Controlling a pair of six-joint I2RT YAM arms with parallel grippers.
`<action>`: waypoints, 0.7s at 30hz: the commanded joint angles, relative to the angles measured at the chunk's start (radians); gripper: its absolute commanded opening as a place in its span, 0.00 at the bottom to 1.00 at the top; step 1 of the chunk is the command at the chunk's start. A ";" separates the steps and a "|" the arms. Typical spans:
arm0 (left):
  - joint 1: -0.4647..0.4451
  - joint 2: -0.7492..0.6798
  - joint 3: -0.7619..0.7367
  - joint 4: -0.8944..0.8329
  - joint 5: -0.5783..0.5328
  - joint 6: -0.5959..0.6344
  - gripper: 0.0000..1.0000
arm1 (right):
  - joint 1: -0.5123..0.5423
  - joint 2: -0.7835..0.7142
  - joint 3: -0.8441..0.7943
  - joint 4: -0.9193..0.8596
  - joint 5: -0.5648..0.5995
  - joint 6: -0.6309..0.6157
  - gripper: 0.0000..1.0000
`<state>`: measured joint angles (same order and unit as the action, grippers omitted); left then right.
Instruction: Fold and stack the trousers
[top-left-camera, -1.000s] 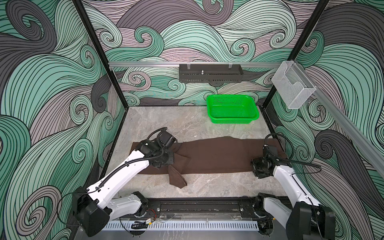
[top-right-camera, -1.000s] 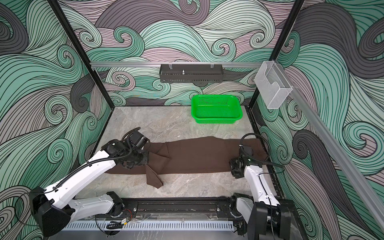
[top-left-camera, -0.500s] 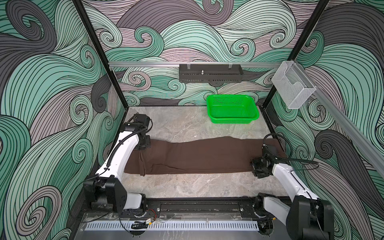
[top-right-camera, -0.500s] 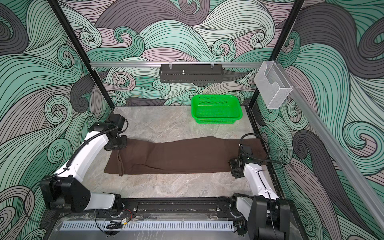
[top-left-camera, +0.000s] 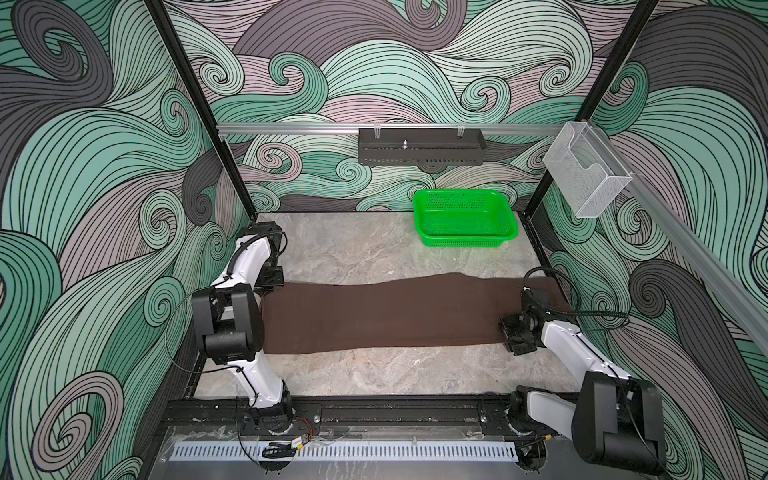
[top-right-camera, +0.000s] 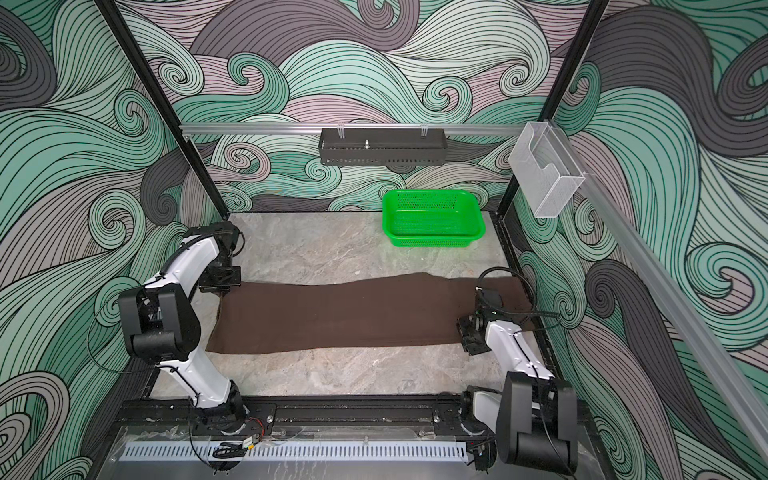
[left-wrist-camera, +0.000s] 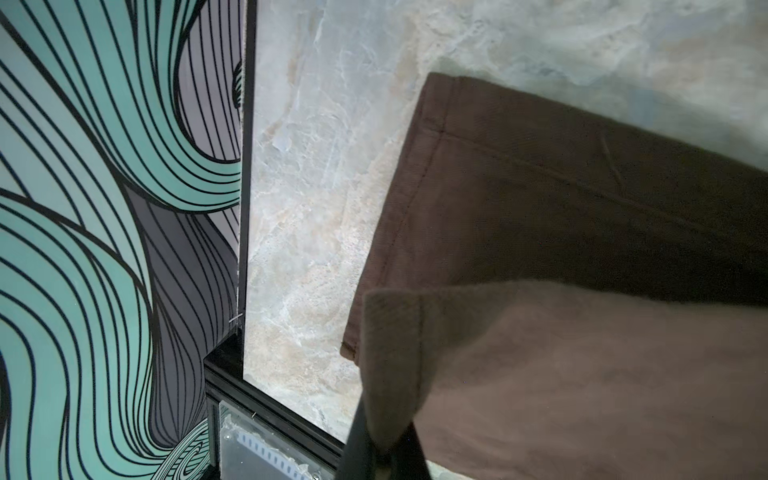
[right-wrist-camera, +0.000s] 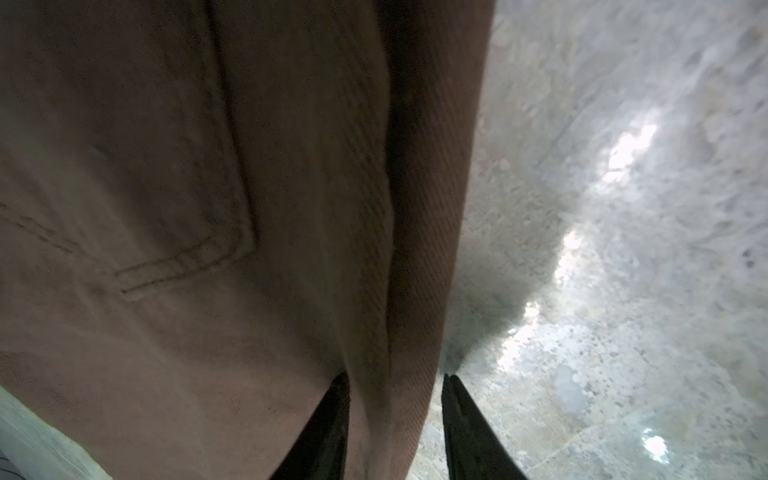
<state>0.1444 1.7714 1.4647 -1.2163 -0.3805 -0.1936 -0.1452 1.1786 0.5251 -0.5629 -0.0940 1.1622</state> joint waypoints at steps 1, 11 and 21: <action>0.022 0.046 0.051 -0.039 -0.028 0.008 0.19 | -0.005 -0.001 0.002 0.001 0.007 -0.007 0.39; 0.083 0.134 0.027 0.001 0.194 0.049 0.55 | -0.004 -0.097 0.033 -0.047 -0.001 -0.063 0.55; 0.141 0.230 -0.015 0.029 0.252 0.023 0.60 | 0.000 -0.096 0.026 -0.042 -0.015 -0.057 0.56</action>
<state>0.2653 1.9873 1.4540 -1.1858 -0.1539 -0.1577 -0.1452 1.0859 0.5404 -0.5842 -0.1081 1.1107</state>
